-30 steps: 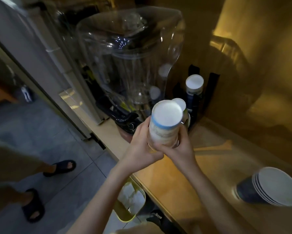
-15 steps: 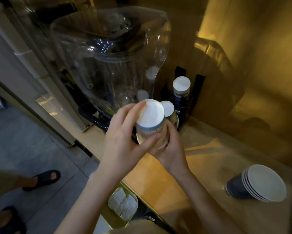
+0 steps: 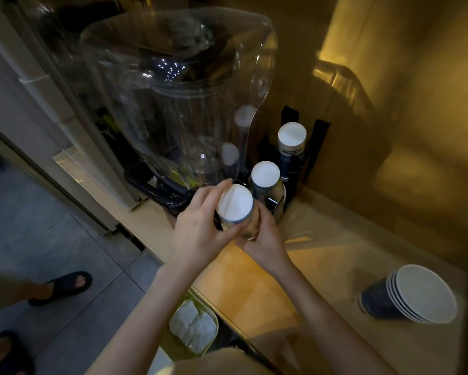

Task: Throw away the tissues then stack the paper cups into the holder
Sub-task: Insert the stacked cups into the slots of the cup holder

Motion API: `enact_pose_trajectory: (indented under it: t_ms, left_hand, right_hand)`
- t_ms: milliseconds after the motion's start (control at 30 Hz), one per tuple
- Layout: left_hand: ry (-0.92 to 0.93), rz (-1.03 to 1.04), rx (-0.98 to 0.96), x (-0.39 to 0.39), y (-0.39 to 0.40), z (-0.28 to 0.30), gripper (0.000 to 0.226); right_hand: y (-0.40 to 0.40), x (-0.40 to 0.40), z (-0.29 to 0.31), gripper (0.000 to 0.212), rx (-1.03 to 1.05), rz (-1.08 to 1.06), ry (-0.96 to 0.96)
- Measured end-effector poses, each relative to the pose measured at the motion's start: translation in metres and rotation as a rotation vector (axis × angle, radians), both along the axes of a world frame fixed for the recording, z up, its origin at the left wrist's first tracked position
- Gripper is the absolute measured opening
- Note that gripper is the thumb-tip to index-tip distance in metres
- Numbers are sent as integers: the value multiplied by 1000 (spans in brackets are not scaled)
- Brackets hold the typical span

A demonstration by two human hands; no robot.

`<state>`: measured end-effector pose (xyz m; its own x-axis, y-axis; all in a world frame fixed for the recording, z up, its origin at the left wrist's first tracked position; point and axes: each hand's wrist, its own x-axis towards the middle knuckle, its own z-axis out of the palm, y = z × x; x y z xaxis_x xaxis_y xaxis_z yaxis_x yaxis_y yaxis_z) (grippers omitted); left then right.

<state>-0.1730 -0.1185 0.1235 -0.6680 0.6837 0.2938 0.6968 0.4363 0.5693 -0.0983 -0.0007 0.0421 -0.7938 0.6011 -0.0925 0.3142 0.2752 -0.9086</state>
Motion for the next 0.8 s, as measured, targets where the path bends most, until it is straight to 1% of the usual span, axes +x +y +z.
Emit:
enact_pose_trajectory:
  t_ms: [100, 167, 233, 433, 500, 600, 667, 800]
  left_hand:
    - [-35, -19, -89, -3, 5, -9, 73]
    - [-64, -25, -185, -4, 11, -17, 73]
    - [-101, -19, -267, -5, 18, -26, 72]
    - [-145, 14, -399, -6, 39, -46, 62]
    - [-140, 4, -414, -5, 46, -48, 61]
    - [-139, -3, -422, -6, 55, -48, 60]
    - [-156, -6, -432, -10, 60, -47, 59]
    - [-213, -9, -432, -10, 60, -50, 62]
  right_hand:
    - [3, 7, -6, 95, -194, 15, -3]
    - [4, 12, -7, 84, -279, 12, 13]
    - [4, 14, -7, 72, -299, 12, 29]
    - [3, 16, -9, 51, -244, -90, 5]
    - [6, 15, -10, 45, -215, -127, -15]
    - [12, 15, -9, 37, -158, -116, -33]
    - [17, 17, -7, 35, -94, -92, -52]
    - [27, 26, 7, 28, 147, 3, -161]
